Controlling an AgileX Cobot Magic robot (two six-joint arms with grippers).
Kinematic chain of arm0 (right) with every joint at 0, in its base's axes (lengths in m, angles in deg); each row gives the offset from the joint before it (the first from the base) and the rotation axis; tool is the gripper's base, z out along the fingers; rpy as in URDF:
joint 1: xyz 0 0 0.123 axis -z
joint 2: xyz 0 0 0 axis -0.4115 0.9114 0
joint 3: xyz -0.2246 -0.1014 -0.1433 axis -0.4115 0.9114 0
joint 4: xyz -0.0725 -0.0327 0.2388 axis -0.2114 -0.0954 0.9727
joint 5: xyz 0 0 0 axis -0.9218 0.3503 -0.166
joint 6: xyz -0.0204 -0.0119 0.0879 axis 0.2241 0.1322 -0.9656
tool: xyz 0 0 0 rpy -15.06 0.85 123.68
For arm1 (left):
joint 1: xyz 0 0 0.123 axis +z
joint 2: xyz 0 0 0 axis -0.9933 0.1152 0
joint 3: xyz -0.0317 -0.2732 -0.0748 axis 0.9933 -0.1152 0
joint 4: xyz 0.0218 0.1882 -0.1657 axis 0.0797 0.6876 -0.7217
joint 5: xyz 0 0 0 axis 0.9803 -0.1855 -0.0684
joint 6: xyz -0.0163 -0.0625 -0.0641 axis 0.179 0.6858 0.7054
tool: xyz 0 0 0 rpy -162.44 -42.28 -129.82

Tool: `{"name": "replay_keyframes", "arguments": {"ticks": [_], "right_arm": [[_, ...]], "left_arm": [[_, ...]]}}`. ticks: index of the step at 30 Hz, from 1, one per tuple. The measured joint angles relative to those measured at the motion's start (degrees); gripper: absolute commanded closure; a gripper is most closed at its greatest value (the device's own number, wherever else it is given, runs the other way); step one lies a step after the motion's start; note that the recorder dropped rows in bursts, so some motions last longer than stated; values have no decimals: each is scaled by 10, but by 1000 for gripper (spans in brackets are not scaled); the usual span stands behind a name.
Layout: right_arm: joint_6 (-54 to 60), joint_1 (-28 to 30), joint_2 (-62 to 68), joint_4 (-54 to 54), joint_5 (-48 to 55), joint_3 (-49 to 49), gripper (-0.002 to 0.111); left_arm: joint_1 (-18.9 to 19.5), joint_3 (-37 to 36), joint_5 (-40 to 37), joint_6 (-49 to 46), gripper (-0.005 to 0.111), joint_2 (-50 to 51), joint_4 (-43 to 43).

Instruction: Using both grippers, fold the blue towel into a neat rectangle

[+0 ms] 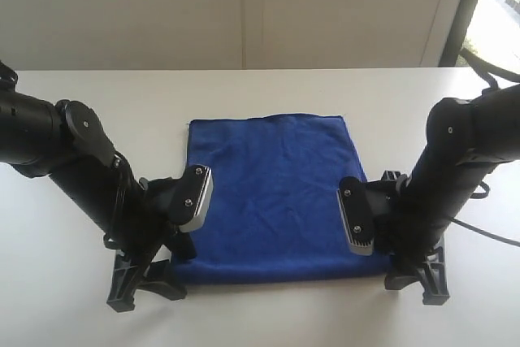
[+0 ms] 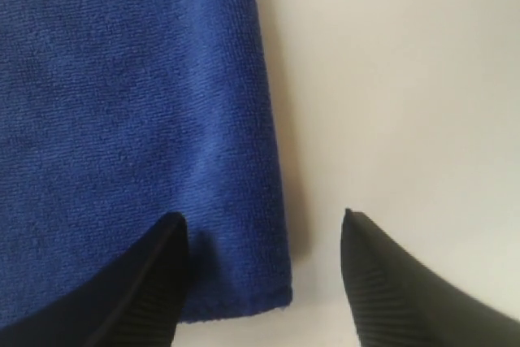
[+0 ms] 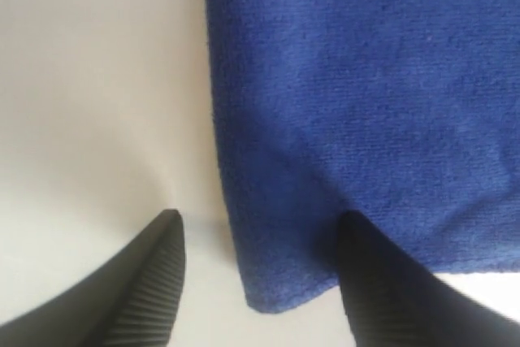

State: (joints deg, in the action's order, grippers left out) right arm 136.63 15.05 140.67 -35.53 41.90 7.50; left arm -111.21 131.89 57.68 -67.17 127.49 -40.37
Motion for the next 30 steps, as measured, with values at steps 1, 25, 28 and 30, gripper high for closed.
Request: {"name": "replay_keyframes", "arguments": {"ticks": [1,25,28,30], "right_arm": [[0,0,0,0,0,0,57],[-37,0,4,30,63,0,108],[-57,0,-11,30,117,1,108],[-65,0,-24,30,138,1,108]], "left_arm": [[0,0,3,0,47,0,0],[0,0,-35,-2,107,-3,0],[0,0,-63,-2,107,-27,0],[0,0,-73,-2,107,-43,3]]}}
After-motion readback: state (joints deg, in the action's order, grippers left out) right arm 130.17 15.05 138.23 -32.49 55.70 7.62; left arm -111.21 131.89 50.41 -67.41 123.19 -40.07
